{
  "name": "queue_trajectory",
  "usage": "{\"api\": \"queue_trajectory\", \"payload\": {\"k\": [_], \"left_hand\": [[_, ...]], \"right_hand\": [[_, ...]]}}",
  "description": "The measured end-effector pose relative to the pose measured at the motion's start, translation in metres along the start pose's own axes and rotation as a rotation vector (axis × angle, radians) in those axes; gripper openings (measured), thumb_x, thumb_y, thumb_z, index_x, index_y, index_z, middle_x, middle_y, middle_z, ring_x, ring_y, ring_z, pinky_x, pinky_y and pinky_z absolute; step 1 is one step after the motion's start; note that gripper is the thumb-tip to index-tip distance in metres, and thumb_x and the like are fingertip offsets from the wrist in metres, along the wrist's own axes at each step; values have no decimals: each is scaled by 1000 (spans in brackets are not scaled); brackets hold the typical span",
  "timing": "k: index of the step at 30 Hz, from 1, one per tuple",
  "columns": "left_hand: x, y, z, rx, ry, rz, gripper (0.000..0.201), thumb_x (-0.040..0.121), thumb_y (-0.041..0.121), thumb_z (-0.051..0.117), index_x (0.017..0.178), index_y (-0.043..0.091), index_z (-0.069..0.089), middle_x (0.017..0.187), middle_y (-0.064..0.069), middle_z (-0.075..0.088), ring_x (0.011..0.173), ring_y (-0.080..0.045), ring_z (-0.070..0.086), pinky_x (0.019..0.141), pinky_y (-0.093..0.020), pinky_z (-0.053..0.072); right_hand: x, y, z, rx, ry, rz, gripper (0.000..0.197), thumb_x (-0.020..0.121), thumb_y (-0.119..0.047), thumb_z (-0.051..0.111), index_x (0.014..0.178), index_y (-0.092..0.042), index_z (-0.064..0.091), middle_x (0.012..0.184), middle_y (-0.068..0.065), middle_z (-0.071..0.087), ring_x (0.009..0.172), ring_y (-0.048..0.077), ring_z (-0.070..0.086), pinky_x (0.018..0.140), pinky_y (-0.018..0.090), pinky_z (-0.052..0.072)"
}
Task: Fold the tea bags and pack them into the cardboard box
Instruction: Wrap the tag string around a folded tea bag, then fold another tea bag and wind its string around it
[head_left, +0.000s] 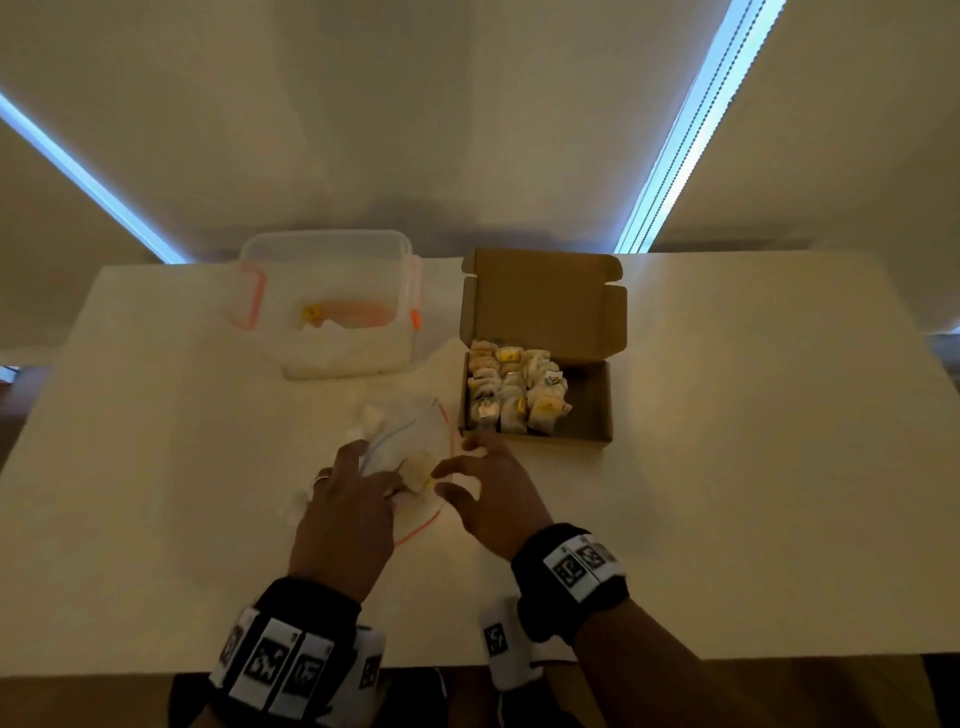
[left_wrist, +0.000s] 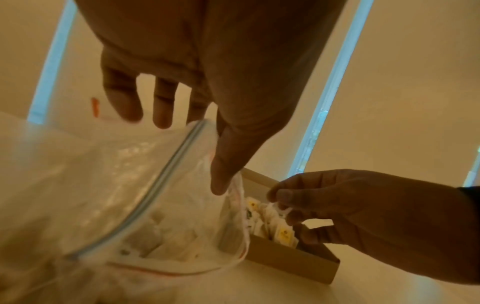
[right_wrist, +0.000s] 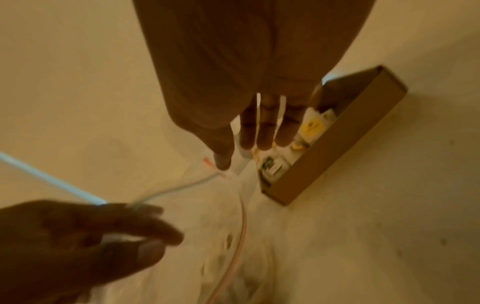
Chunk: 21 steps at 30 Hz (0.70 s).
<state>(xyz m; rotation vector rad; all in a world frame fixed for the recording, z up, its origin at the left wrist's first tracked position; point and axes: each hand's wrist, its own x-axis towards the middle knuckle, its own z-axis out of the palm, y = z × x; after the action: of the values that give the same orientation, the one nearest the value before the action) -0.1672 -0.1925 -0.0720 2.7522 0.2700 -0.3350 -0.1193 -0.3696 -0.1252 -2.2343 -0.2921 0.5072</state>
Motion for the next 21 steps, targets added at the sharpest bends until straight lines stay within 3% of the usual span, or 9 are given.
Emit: {"api": "queue_trajectory", "payload": {"k": [3, 6, 10, 14, 16, 18, 21], "left_hand": [[3, -10, -8, -27, 10, 17, 42, 82, -6, 67, 115, 20, 72, 146, -7, 45, 116, -38, 60, 85, -47, 56], [-2, -18, -20, -30, 57, 54, 54, 83, -6, 65, 132, 18, 61, 149, 1, 41, 120, -33, 55, 87, -46, 55], [-11, -24, -39, -7, 168, 87, 77, 79, -9, 63, 150, 13, 46, 153, 3, 35, 114, -33, 49, 74, -46, 57], [-12, -29, -51, 28, 207, 83, 89, 77, -8, 66, 156, 17, 35, 158, 6, 28, 118, -33, 45, 65, -40, 55], [-12, -31, -51, 30, 195, 84, 89, 79, -7, 66, 158, 19, 32, 159, 7, 25, 120, -33, 45, 66, -40, 55], [-11, -33, -51, 17, 180, 90, 88, 81, -5, 67, 158, 21, 32, 160, 9, 24, 122, -33, 46, 69, -42, 57], [-11, -34, -52, -28, 143, 125, 81, 80, -2, 69, 153, 22, 40, 160, 9, 24, 125, -30, 50, 78, -43, 58]], "right_hand": [[9, -12, 10, -4, -88, 75, 30, 94, -22, 68, 124, -25, 68, 127, 6, 48, 103, 26, 62, 95, 40, 51], [10, -21, 5, -11, -95, 128, 38, 95, -13, 66, 132, -19, 62, 121, 7, 54, 101, 22, 62, 93, 33, 51], [-8, -38, -5, -47, -89, 106, 48, 95, -15, 67, 141, -19, 53, 123, 3, 52, 100, 18, 60, 91, 28, 50], [-20, -59, -11, -78, -99, 73, 54, 95, -19, 68, 145, -20, 48, 127, 2, 52, 106, 17, 59, 92, 24, 46], [-24, -67, -13, -159, -144, 76, 54, 96, -28, 66, 146, -24, 47, 128, 2, 55, 110, 20, 60, 94, 29, 49], [-30, -76, -19, -289, -164, 81, 46, 98, -39, 60, 142, -29, 50, 121, 0, 63, 110, 20, 61, 93, 34, 51], [-37, -98, -30, -326, -83, 12, 28, 100, -42, 52, 126, -33, 59, 102, -3, 72, 94, 22, 67, 82, 39, 56]]}}
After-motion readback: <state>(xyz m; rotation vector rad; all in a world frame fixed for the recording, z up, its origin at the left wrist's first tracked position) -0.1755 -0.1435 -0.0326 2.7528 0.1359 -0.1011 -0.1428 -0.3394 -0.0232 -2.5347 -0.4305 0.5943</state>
